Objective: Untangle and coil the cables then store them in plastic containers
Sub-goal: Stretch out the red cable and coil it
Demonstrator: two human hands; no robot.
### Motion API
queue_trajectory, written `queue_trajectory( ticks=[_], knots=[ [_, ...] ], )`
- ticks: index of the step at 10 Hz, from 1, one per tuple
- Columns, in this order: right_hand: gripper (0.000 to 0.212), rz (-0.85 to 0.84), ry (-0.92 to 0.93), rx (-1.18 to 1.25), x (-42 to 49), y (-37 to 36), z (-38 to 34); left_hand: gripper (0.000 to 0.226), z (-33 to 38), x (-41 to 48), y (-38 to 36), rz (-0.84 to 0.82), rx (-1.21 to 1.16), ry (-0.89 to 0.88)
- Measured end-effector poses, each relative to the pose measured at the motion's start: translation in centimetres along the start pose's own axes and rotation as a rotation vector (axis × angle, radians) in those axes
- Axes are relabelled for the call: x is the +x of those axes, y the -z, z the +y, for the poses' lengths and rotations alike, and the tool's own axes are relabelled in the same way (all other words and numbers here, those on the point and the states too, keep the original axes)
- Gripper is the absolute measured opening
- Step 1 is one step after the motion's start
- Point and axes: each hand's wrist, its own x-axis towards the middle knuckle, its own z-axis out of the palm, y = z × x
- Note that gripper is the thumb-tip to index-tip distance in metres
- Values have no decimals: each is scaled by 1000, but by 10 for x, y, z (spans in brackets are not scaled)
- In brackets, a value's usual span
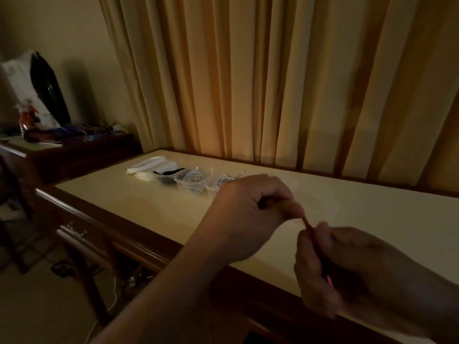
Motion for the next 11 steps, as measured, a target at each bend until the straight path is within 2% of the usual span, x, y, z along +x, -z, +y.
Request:
queue_trajectory(
  ticks=[1,2,3,4,5,6,7,8,9,10,11],
  knots=[
    [37,-32,244,353,0,-9,-6,17,-15,6,-26,-42,-305,125],
    [29,381,493,-363,-5,5,-11,20,-10,-10,-48,-291,-243,204],
    [30,732,268,-1450,-10,22,-28,21,10,-7,-40,-337,11,29],
    [41,497,64,-718,-27,12,-26,10,24,23,-24,-114,-2,-149],
    [40,204,242,52,-47,-8,-32,16,20,41,-43,-85,-317,11],
    [32,540,532,-223,-58,1,-41,30,25,31,-85,-416,-317,207],
    [26,1010,407,-1318,-74,20,-46,22,47,24,-92,-564,37,-100],
    [40,795,81,-978,-91,16,-38,17,60,49,-71,-293,0,-333],
    [44,421,297,-17,-103,-7,-35,19,62,63,-84,-255,-395,-140],
    [36,711,608,-109,-108,-4,-42,28,67,43,-128,-547,-458,178],
    [23,1119,416,-1313,-125,14,-50,30,78,35,-127,-686,-72,18]
  ],
)
